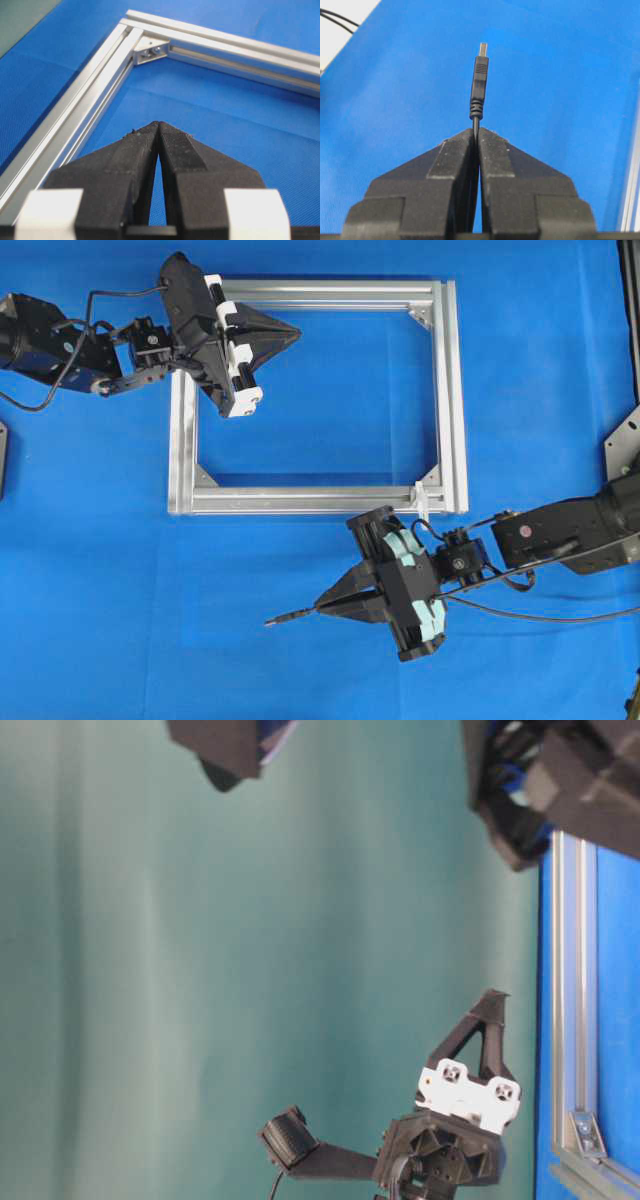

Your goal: Insert the wire through the string loop located on the right side.

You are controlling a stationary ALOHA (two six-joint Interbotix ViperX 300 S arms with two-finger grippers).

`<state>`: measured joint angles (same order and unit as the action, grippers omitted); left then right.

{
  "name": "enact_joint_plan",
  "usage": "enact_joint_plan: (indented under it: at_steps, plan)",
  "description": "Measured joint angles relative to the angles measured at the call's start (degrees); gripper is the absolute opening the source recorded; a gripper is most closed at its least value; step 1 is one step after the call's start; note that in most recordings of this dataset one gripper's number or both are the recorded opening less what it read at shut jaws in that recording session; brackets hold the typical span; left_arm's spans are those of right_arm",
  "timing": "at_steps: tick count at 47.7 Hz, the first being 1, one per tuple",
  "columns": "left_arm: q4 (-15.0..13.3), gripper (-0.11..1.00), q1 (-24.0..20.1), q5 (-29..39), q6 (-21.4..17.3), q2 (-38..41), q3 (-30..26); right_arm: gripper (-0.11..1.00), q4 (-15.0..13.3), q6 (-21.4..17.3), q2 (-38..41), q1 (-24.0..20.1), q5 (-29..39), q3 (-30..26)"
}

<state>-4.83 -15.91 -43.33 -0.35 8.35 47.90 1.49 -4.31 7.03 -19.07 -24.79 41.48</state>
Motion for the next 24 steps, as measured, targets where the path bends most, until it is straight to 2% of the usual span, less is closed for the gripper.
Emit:
enact_joint_plan:
  at_steps: [24]
  plan:
    - [0.0,0.02,0.0,0.0,0.0,-0.09,0.0,-0.04,-0.09,0.0,-0.53,0.0,0.44,0.0]
